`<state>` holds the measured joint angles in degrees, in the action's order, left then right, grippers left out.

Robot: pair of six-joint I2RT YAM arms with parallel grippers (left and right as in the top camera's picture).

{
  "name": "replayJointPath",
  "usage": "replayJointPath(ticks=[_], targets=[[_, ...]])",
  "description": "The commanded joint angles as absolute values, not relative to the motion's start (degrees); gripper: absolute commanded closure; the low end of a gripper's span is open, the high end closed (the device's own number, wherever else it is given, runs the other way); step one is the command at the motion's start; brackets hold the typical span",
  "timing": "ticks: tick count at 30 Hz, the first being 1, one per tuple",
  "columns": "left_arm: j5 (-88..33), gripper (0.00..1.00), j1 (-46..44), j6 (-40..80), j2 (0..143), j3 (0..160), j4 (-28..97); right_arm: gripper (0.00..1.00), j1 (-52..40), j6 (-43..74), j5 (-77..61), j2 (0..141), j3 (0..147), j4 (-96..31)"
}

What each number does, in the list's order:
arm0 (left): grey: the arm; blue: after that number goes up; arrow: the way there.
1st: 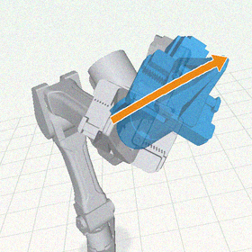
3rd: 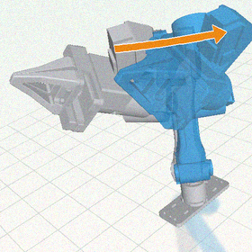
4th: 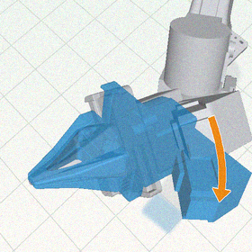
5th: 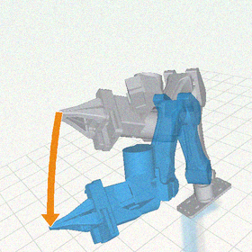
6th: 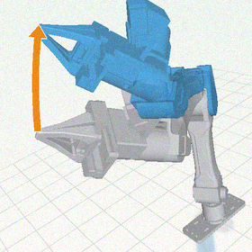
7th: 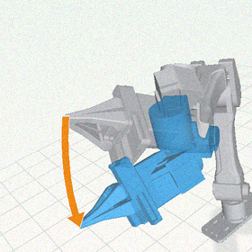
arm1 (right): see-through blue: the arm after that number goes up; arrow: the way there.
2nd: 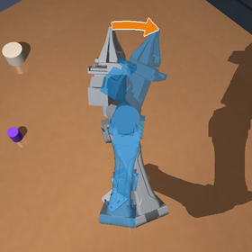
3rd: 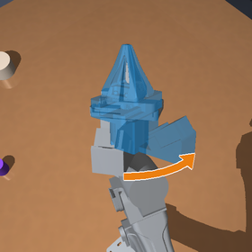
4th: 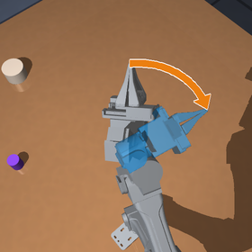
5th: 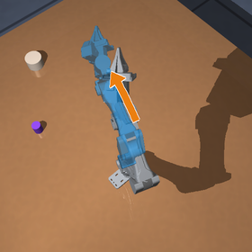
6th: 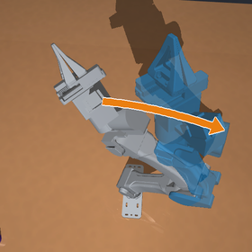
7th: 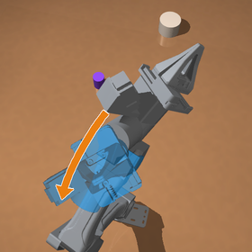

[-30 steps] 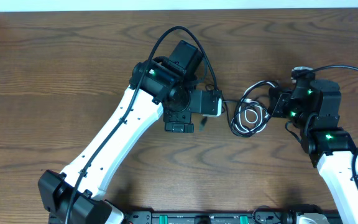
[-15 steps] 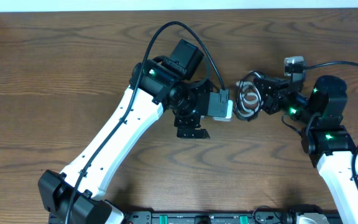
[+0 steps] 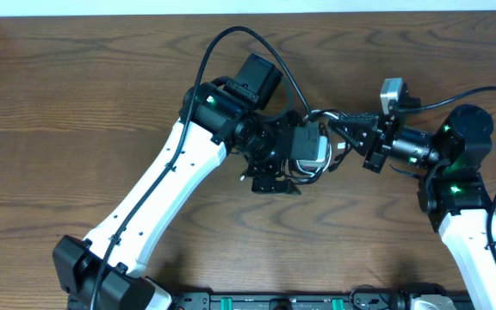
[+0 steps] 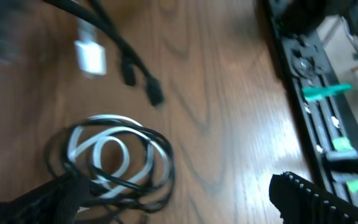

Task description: Untangle cables

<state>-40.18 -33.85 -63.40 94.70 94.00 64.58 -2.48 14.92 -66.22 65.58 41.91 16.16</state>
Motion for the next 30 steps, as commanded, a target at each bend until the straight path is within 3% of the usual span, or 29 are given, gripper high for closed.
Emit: replayJointPath(ticks=[1,11,17,24,30], targets=[[-41.17,0.02,-33.67,-57.45,93.19,94.85,62.37,0.99,-2.31,15.40,-68.34,65.14,42.22,16.53],[-41.28,0.02,-33.67,-55.24,89.97,94.85,61.93,0.99,-2.28,15.33,-69.01,65.14,42.22,16.53],[-32.42,0.02,-33.67,-55.11,85.97,94.85,62.63,0.99,-2.31,15.27,-75.16,65.14,42.22,21.23],[-30.39,0.02,-33.67,-42.39,86.15,94.83,56.29,0.99,-2.35,20.25,-79.26,65.14,42.22,28.01],[-31.97,0.02,-33.67,-41.23,86.50,94.83,54.94,0.99,-2.35,28.29,-80.55,65.14,42.22,35.09]])
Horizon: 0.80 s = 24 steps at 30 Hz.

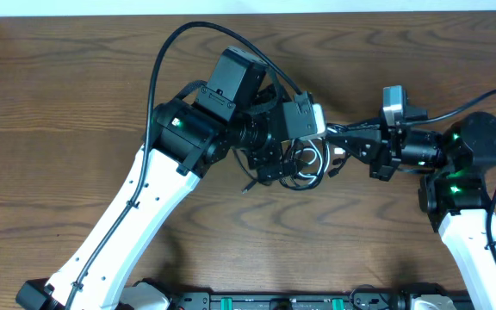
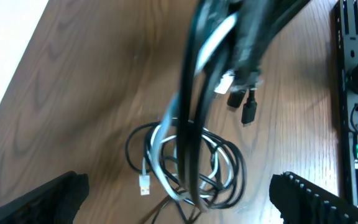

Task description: Untangle cables

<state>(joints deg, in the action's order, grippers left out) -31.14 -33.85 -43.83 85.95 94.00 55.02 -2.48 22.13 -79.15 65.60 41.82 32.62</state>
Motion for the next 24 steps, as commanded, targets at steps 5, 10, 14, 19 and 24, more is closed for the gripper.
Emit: replayJointPath(ticks=[5,10,14,19,24], targets=[[-32.60,0.02,-33.67,-41.21,88.05,94.15,55.00,0.99,-2.35,36.01,-80.53,65.14,42.22,41.41],[-38.41,0.02,-33.74,-41.25,89.80,94.13,54.50,0.99,-2.35,42.11,-80.90,65.14,42.22,47.42],[-38.33,0.02,-33.71,-41.25,89.93,94.13,54.30,0.99,-2.35,42.17,-83.09,65.14,42.22,48.64],[-37.87,0.02,-33.71,-41.28,89.93,94.13,53.78,0.99,-2.33,42.15,-83.77,65.14,42.22,48.69],[-32.49,0.02,-33.67,-41.19,89.93,94.13,52.88,0.99,-2.33,42.17,-84.73,65.14,42.22,49.54]])
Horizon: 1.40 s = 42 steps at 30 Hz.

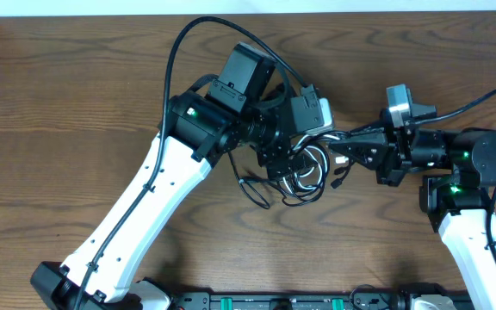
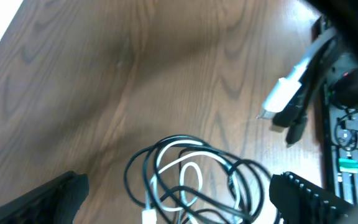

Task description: Untangle cables

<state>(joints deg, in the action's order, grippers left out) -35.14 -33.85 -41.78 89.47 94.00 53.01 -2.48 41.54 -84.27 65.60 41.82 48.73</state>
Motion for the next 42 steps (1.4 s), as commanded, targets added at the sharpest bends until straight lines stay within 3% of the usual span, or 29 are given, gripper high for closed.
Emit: replayJointPath(ticks=[1,14,16,17,18,19,33,34,35,36,42], targets=[[-32.49,0.02,-33.67,-40.99,89.93,94.13,52.82,0.99,-2.35,42.19,-84.86,65.14,42.22,50.02],[-27.79,0.02,-33.67,-34.59,90.04,93.95,50.06,0.99,-2.35,43.81,-86.39,65.12,42.22,53.01],[-27.81,0.14,-33.67,-34.59,90.26,93.95,50.59,0.99,-2.35,44.36,-87.46,65.12,42.22,54.70],[-27.81,0.25,-33.67,-34.61,90.37,93.95,50.68,0.99,-2.35,44.38,-87.83,65.10,42.22,55.16],[-27.99,0.48,-33.67,-34.59,90.39,93.95,50.72,0.99,-2.35,44.38,-88.07,65.04,42.22,55.31],[-28.18,0.53,-33.67,-34.59,90.39,93.97,50.72,0.99,-2.35,44.38,-88.05,65.04,42.22,55.33],[-44.84,0.57,-33.76,-35.31,90.39,93.95,50.70,0.99,-2.35,44.38,-88.05,65.04,42.22,55.33],[-44.82,0.60,-33.82,-35.31,90.39,93.95,50.70,0.99,-2.35,44.38,-88.07,65.04,42.22,55.33],[-44.82,0.71,-33.85,-35.31,90.39,93.95,50.70,0.99,-2.35,44.40,-88.07,65.04,42.22,55.35],[-44.75,0.92,-33.85,-35.31,90.39,93.95,50.70,0.99,-2.35,44.75,-88.05,65.04,42.22,55.35],[-43.64,0.92,-33.82,-35.42,90.39,93.95,50.68,0.99,-2.35,44.77,-88.07,65.04,42.22,55.33]])
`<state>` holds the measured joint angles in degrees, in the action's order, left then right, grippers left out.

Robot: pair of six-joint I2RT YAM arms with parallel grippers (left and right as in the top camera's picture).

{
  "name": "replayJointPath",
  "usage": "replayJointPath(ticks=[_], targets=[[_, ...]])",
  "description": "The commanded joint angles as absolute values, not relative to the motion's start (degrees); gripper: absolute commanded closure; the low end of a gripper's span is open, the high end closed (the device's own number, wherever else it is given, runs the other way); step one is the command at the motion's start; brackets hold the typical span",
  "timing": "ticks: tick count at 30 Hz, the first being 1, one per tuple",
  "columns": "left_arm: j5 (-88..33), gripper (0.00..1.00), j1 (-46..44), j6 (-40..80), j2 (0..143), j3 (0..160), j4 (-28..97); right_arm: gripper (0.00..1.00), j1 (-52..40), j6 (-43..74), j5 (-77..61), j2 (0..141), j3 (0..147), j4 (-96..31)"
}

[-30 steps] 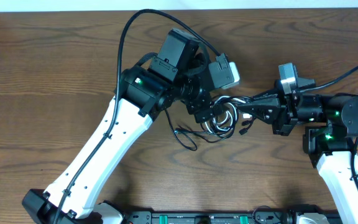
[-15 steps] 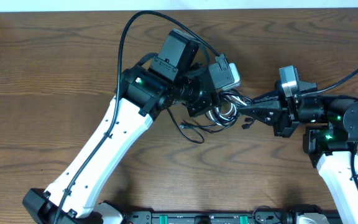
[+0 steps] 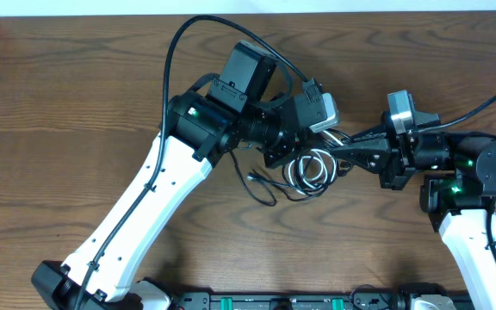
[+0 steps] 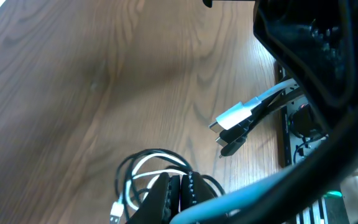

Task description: Untangle cables

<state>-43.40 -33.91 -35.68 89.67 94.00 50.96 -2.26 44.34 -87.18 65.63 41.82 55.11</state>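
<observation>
A tangle of black and white cables (image 3: 310, 175) lies coiled on the wooden table (image 3: 76, 103); the left wrist view has the coil (image 4: 143, 169) under my fingers. My left gripper (image 3: 289, 157) (image 4: 178, 186) is shut, pads pressed together just over the coil; whether a strand is pinched stays hidden. My right gripper (image 3: 344, 148) is shut on the cable ends. A white plug (image 4: 236, 116) and a black plug (image 4: 232, 145) stick out from it above the table. A loose black end (image 3: 261, 185) trails left of the coil.
A black rack with green parts (image 3: 300, 301) runs along the front edge and shows again as the rack (image 4: 294, 134). The left arm's own black lead (image 3: 179, 43) arcs toward the back edge. The right arm's body (image 4: 316, 43) fills the upper right of the wrist view.
My left gripper's jaws stood wide open over the coil; now they are shut just above it. The right gripper still holds the plugs, now a little further right.
My left gripper was open low beside the coil while the right held the cable ends close by. Then the strands hung in front of the left camera. Later the coil lay on the table with the plugs held off to the right. Now the left jaws are shut.
</observation>
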Motion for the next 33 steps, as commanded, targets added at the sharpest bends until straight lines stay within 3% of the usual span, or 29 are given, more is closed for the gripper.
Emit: replayJointPath(ticks=[1,10,11,12,14,15,23,29,33], targets=[[-42.76,0.93,-33.82,-35.51,90.39,93.97,50.59,0.99,-2.35,44.75,-88.07,65.04,42.22,55.33],[-37.36,0.93,-33.65,-21.45,90.37,93.97,46.57,0.98,-1.04,44.77,-86.19,65.06,42.22,54.13],[-36.01,0.93,-33.67,-19.90,90.35,93.97,46.54,0.91,-0.82,44.75,-85.65,65.06,42.22,53.17],[-35.48,0.92,-33.67,-19.40,90.32,93.97,46.57,0.83,-0.69,44.75,-85.21,65.06,42.22,52.31],[-33.54,0.92,-33.65,-17.32,90.32,93.97,46.57,0.51,-0.67,44.73,-84.97,65.14,42.22,51.29],[-31.79,0.92,-33.67,-16.08,90.32,93.97,46.57,0.01,-0.67,44.73,-84.51,65.32,42.22,51.11],[-18.00,0.92,-31.59,-2.94,90.32,93.97,46.57,0.01,-0.62,44.73,-84.38,65.69,42.22,50.96],[-18.46,0.93,-25.89,6.13,90.32,93.97,46.50,0.01,-0.60,44.71,-82.91,66.26,42.22,49.50],[-25.80,0.93,-23.83,6.55,90.32,93.97,45.12,0.01,-0.16,43.83,-76.03,68.05,42.22,39.79]])
